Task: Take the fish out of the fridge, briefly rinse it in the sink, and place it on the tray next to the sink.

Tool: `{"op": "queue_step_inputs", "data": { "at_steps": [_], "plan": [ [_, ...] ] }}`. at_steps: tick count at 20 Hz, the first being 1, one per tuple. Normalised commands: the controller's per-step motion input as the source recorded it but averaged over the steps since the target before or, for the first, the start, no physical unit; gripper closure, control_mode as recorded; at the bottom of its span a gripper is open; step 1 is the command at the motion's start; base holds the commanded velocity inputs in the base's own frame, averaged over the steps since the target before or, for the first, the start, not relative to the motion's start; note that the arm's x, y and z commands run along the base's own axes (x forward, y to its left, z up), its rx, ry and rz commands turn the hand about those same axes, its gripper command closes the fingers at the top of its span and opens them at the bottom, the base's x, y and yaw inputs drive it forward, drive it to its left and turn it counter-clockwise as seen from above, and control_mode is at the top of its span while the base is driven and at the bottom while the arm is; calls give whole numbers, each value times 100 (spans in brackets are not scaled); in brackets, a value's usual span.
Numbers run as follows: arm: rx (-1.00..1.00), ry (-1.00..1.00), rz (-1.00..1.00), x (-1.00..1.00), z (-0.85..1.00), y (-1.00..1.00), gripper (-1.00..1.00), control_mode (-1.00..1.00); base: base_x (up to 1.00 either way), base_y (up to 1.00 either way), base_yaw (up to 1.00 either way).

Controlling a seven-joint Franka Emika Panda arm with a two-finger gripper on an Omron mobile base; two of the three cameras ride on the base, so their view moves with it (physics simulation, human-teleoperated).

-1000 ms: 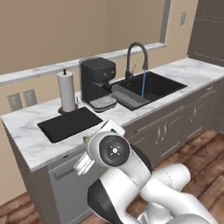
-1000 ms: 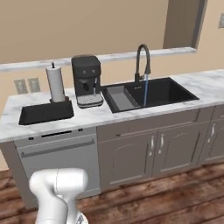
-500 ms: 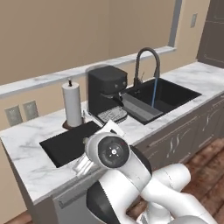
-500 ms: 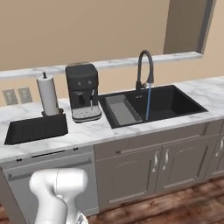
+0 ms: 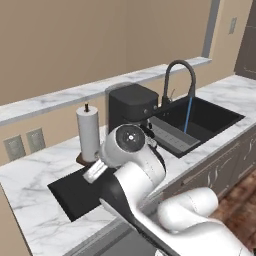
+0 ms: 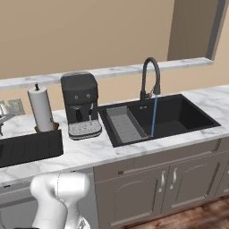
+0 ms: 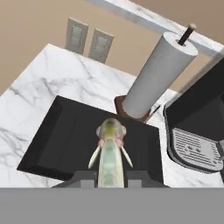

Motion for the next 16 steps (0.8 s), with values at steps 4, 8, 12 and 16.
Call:
{"op": "queue_step_inputs", "data": {
  "at_steps": [4, 8, 12, 16],
  "plan": [
    [11, 38, -2, 64, -48, 20, 100, -100, 0, 0, 0],
    [-5, 14, 0, 0, -80, 40, 100, -100, 0, 0, 0],
    [-6, 2, -7, 8, -78, 39, 100, -100, 0, 0, 0],
    [-1, 0, -15, 39, -58, 17, 100, -100, 0, 0, 0]
  ]
}}
